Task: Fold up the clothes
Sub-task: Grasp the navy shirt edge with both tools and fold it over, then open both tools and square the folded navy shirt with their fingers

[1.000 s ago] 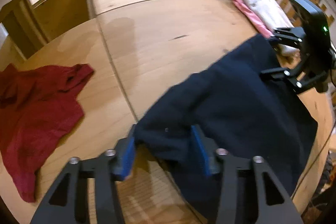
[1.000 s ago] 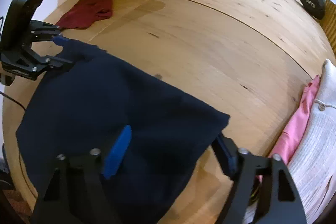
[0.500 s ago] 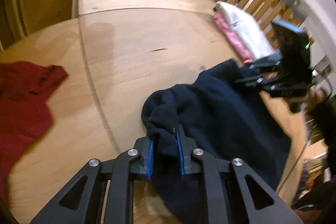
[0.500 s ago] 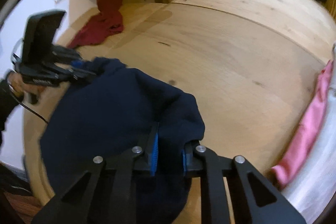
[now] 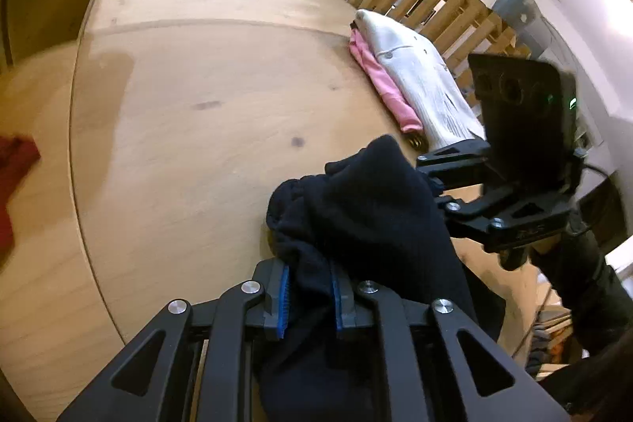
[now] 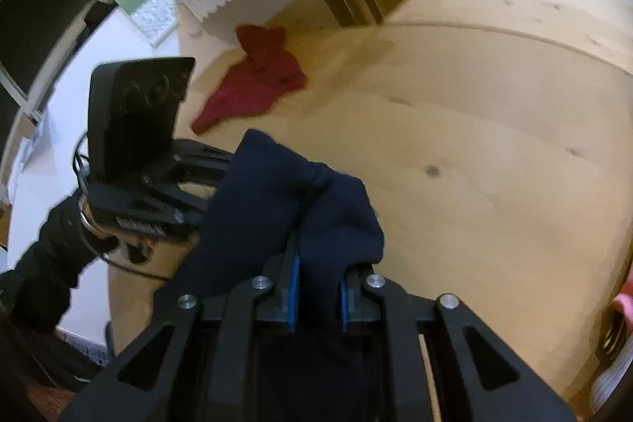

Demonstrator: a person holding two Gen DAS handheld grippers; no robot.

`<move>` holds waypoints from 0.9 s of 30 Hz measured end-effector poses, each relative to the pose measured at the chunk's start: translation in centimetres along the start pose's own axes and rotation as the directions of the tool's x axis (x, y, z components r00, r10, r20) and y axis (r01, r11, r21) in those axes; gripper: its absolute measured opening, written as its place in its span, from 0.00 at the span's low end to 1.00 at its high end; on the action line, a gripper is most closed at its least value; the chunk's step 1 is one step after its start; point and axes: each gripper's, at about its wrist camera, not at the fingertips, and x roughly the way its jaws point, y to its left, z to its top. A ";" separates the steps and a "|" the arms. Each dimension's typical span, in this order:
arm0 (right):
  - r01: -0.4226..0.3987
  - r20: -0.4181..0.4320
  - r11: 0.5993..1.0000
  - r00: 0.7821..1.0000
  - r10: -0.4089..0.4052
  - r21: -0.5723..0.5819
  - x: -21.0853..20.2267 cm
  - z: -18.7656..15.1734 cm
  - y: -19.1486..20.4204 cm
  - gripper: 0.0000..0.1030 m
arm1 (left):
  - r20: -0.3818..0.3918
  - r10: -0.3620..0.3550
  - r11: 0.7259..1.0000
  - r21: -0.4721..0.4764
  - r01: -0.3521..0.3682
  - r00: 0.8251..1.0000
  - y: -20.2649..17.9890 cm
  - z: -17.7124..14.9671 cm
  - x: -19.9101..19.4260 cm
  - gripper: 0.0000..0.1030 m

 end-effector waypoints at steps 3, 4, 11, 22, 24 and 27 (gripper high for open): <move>0.015 0.058 1.000 0.998 -0.014 -0.023 -2.0 1.6 1.2 0.14 | 0.067 0.034 0.999 0.039 -0.037 0.997 -1.6 2.1 -1.9 0.11; 0.023 0.077 0.999 0.997 -0.021 -0.032 -2.7 2.2 1.6 0.14 | 0.098 0.046 0.997 0.053 -0.052 0.994 -2.2 3.1 -2.8 0.11; 0.347 0.296 0.893 0.919 -0.262 -0.287 -10.4 6.9 10.5 0.14 | 0.361 0.138 0.937 0.253 -0.239 0.922 -9.2 6.8 -10.3 0.11; 0.452 0.103 0.831 0.890 -0.444 -0.324 -7.8 -13.3 12.8 0.14 | 0.067 0.076 0.897 0.431 -0.097 0.995 -15.2 -11.0 -2.7 0.14; 0.460 0.050 0.833 0.882 -0.469 -0.307 -8.9 -15.3 13.0 0.17 | 0.023 0.114 0.889 0.443 -0.112 0.993 -15.8 -12.2 -2.7 0.15; 0.472 -0.028 0.823 0.862 -0.506 -0.315 -11.3 -18.2 13.9 0.21 | -0.020 0.152 0.872 0.474 -0.125 0.988 -16.5 -13.8 -4.7 0.19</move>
